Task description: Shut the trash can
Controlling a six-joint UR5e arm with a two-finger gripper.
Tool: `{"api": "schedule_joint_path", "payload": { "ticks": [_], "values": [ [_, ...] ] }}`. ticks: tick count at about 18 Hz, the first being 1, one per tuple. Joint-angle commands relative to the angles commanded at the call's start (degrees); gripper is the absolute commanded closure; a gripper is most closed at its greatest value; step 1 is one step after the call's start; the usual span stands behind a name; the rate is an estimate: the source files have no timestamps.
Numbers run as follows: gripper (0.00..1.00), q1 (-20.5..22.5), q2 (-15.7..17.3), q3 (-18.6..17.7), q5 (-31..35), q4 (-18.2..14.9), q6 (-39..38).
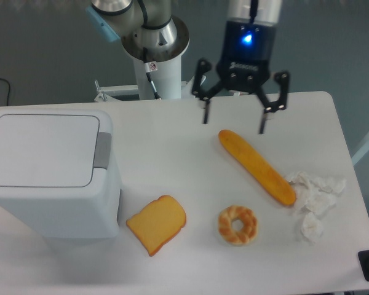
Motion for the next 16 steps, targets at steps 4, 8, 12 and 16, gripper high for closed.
{"api": "schedule_joint_path", "payload": {
  "ticks": [4, 8, 12, 16],
  "values": [
    [0.00, -0.3, 1.0, -2.0, 10.4, -0.1, 11.4],
    [0.00, -0.4, 1.9, -4.5, 17.4, -0.4, 19.0],
    [0.00, 0.5, 3.3, -5.8, 17.7, -1.9, 26.9],
    [0.00, 2.9, 4.5, -5.7, 17.4, -6.2, 32.6]
  ]
}}
